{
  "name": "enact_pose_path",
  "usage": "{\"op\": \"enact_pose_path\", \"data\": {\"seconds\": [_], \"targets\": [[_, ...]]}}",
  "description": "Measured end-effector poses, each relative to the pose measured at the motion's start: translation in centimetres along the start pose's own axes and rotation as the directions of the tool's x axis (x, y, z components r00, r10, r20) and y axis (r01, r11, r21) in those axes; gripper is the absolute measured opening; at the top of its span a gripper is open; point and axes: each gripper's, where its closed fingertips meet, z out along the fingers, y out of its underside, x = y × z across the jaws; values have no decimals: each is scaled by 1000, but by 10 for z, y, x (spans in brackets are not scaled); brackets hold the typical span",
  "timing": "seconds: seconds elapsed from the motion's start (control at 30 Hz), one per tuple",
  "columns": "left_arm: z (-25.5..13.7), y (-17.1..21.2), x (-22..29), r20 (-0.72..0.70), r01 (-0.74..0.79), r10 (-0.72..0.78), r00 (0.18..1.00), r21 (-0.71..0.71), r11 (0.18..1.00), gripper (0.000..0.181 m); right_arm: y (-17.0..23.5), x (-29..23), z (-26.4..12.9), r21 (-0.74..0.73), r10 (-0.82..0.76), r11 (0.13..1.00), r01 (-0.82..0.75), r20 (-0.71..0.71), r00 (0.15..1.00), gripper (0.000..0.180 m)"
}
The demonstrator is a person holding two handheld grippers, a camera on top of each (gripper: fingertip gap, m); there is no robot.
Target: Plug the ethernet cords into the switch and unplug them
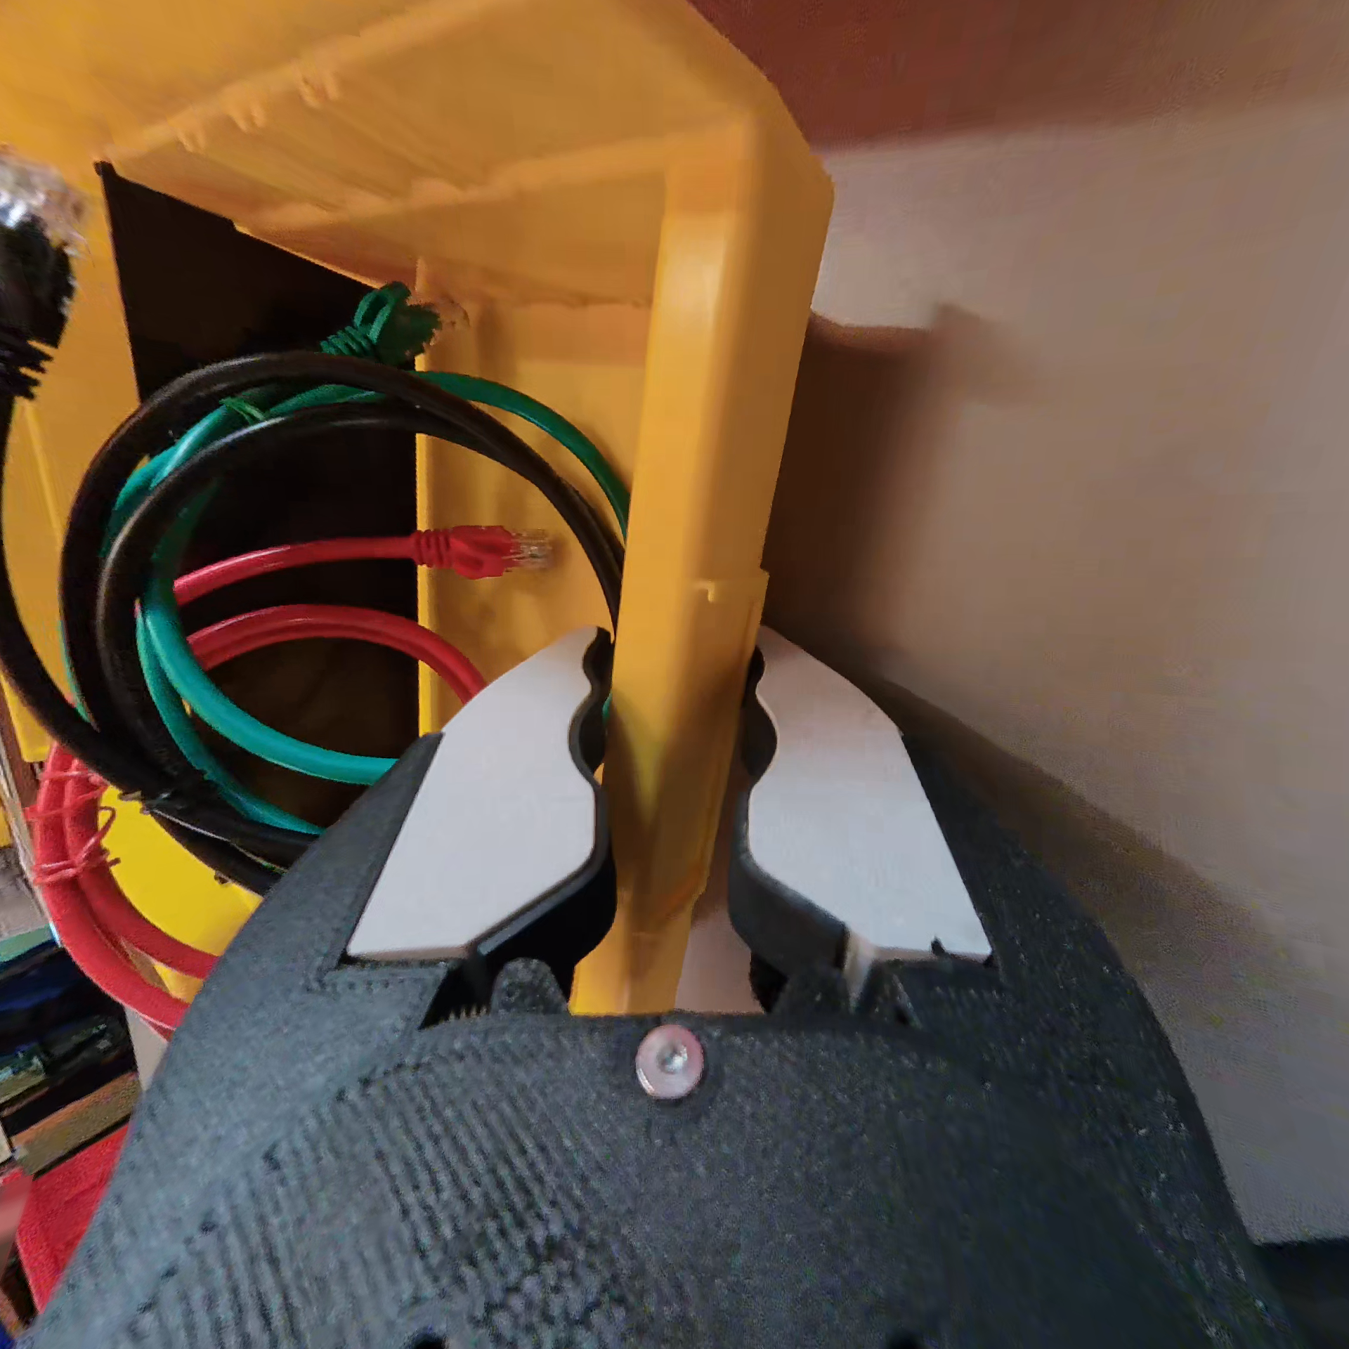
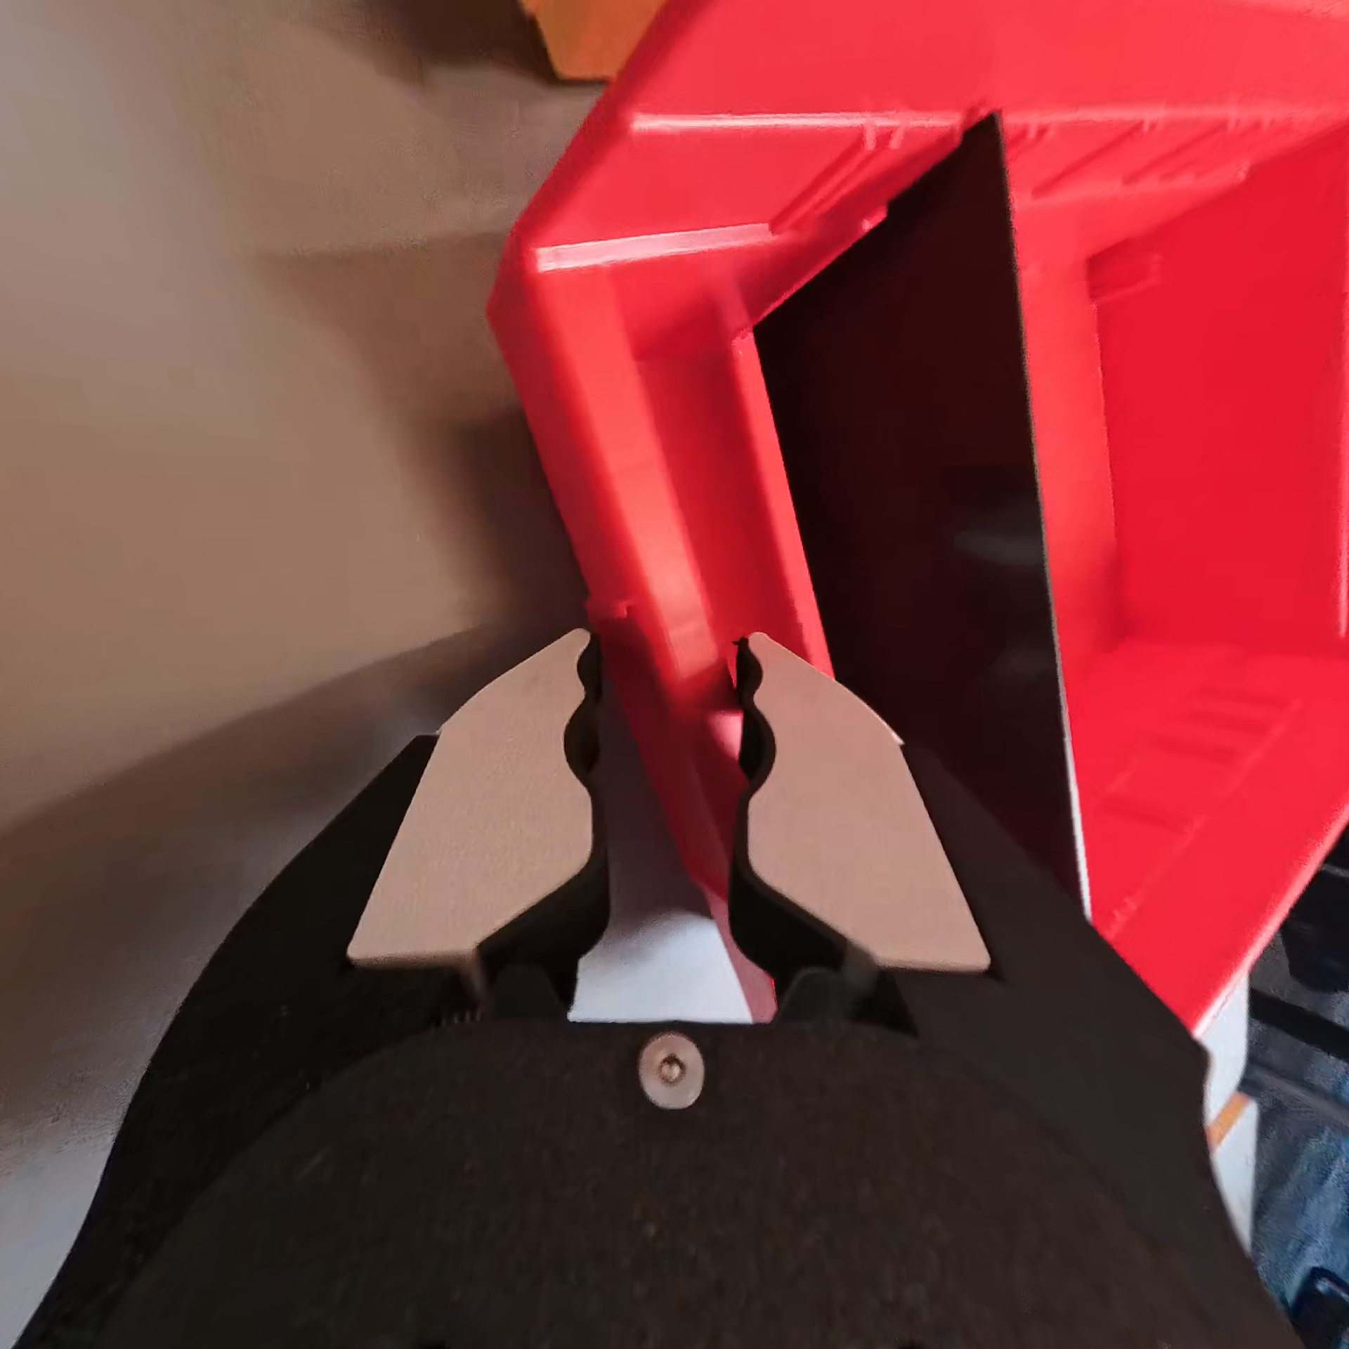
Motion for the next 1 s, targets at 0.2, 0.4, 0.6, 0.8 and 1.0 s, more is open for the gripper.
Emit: {"op": "enact_pose_path", "data": {"seconds": [0.2,0.4,0.6,0.8,1.0], "targets": [[-1,5,-2,18,52,-52,998,-30,998,34,43,-11,-31,-1,63,998,-63,-55,996,37],[-6,17,2,15,80,-80,997,-15,997,34,83,-5,-51,-32,126,991,-132,-148,981,36],[-3,26,-7,29,112,-112,993,2,994,36,119,29,-47,-77,180,976,-202,-227,957,35],[2,39,-20,60,129,-128,990,-6,992,35,142,61,-38,-105,203,965,-239,-275,940,35],[8,46,-32,78,152,-151,985,1,988,35,153,82,-31,-116,219,958,-263,-297,929,34]]}}
